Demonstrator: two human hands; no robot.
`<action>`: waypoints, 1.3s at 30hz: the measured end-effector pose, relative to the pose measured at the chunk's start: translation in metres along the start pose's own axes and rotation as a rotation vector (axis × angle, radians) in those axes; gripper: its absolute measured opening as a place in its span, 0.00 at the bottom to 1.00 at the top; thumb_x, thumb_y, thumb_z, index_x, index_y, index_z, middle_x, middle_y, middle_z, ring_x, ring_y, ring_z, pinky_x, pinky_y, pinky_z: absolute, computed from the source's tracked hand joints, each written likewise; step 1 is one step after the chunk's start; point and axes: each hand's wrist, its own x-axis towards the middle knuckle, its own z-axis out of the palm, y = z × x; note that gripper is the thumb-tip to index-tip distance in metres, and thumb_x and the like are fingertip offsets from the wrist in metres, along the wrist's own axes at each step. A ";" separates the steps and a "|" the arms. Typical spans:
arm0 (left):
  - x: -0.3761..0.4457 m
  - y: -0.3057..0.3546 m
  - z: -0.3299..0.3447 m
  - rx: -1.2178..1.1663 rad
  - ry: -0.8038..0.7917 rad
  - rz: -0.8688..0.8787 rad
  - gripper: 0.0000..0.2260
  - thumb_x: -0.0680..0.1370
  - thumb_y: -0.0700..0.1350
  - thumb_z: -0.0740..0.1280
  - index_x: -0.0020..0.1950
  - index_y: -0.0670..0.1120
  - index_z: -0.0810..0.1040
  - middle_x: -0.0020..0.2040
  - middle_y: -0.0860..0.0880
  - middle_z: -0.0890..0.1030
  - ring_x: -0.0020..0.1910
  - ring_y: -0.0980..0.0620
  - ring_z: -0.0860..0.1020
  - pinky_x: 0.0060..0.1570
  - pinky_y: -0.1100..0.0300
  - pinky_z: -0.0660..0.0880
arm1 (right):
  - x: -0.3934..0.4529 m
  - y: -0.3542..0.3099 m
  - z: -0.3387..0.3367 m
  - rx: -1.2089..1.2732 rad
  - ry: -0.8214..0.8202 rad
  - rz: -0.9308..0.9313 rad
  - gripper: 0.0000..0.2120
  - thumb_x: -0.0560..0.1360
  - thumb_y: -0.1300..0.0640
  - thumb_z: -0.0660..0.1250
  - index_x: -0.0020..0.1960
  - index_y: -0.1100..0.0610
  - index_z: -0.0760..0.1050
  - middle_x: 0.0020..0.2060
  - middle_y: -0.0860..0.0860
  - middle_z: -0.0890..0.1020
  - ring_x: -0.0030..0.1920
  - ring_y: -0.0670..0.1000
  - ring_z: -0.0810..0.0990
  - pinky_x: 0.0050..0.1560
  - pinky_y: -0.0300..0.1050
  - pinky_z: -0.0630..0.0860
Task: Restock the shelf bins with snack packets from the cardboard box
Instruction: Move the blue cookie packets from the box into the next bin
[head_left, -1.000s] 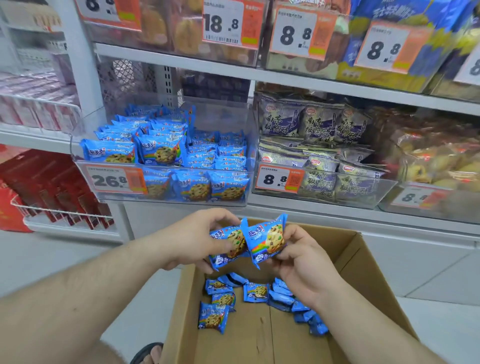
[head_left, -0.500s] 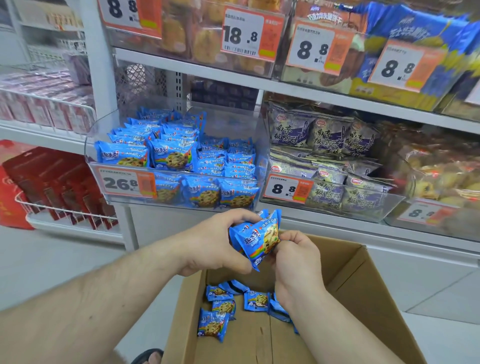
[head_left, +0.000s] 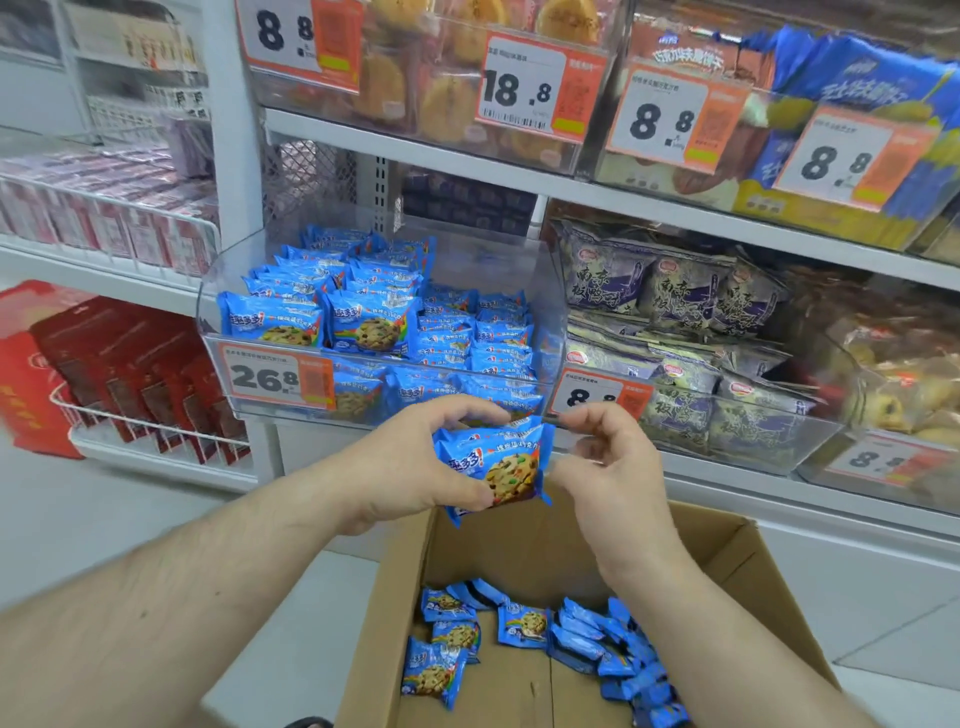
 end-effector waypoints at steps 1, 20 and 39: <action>-0.002 0.001 -0.004 0.007 0.000 0.020 0.28 0.67 0.29 0.75 0.56 0.58 0.79 0.58 0.51 0.75 0.43 0.63 0.80 0.46 0.60 0.80 | 0.003 -0.003 0.001 -0.106 -0.100 -0.078 0.22 0.58 0.56 0.67 0.52 0.47 0.73 0.48 0.47 0.75 0.43 0.42 0.73 0.41 0.31 0.68; -0.004 0.005 -0.067 -0.087 0.325 0.188 0.35 0.56 0.41 0.79 0.60 0.56 0.74 0.57 0.50 0.77 0.49 0.55 0.82 0.46 0.58 0.81 | 0.066 -0.061 0.055 -0.320 -0.457 -0.350 0.18 0.67 0.56 0.78 0.53 0.45 0.77 0.49 0.38 0.79 0.50 0.37 0.78 0.57 0.36 0.72; 0.015 -0.025 -0.117 0.036 0.907 -0.064 0.09 0.71 0.37 0.66 0.42 0.51 0.79 0.41 0.53 0.81 0.39 0.52 0.77 0.44 0.58 0.73 | 0.112 -0.055 0.118 -0.507 -0.336 -0.285 0.21 0.71 0.51 0.75 0.62 0.48 0.73 0.61 0.45 0.75 0.59 0.47 0.73 0.55 0.38 0.66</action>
